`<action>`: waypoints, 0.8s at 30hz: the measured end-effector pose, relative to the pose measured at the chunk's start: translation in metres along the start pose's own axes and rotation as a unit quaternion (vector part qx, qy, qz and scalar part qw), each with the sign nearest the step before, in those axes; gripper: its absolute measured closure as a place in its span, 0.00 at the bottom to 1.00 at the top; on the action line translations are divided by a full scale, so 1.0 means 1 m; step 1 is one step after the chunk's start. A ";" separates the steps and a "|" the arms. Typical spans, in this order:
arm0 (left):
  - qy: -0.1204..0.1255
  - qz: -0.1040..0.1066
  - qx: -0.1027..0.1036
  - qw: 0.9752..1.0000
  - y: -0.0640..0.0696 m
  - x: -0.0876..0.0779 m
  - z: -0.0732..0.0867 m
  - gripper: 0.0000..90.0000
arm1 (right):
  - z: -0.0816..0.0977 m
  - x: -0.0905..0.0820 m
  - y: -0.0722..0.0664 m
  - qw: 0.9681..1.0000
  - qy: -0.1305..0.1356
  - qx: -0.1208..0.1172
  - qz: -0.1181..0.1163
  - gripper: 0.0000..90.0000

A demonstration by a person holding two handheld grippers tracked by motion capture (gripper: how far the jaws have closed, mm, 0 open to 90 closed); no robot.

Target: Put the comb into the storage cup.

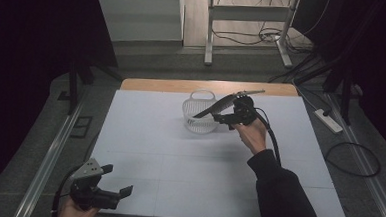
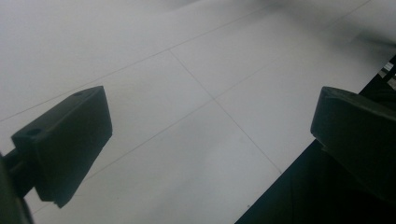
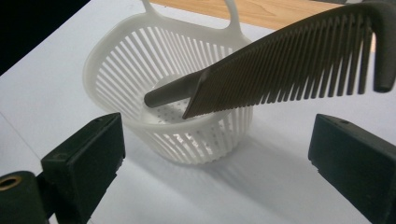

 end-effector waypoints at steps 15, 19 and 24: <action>0.001 0.002 0.002 1.000 0.000 0.000 0.000 0.00 | 0.007 -0.009 -0.014 0.999 -0.013 -0.034 -0.006 0.02; 0.000 0.002 0.003 1.000 0.000 0.000 0.000 0.00 | 0.010 -0.014 -0.016 0.999 -0.011 -0.043 -0.002 0.01; 0.000 0.003 0.004 1.000 0.000 0.000 0.000 0.00 | 0.014 -0.018 -0.016 0.998 -0.020 -0.052 0.000 0.00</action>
Point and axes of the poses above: each handheld gripper's, and its own axes: x roughly forward along the jaws, z roughly out of its underside, y roughly to its right, the point moved 4 cm from there along x, roughly forward along the jaws, and after that the axes turned 4 degrees about -y, right-handed, at the moved point
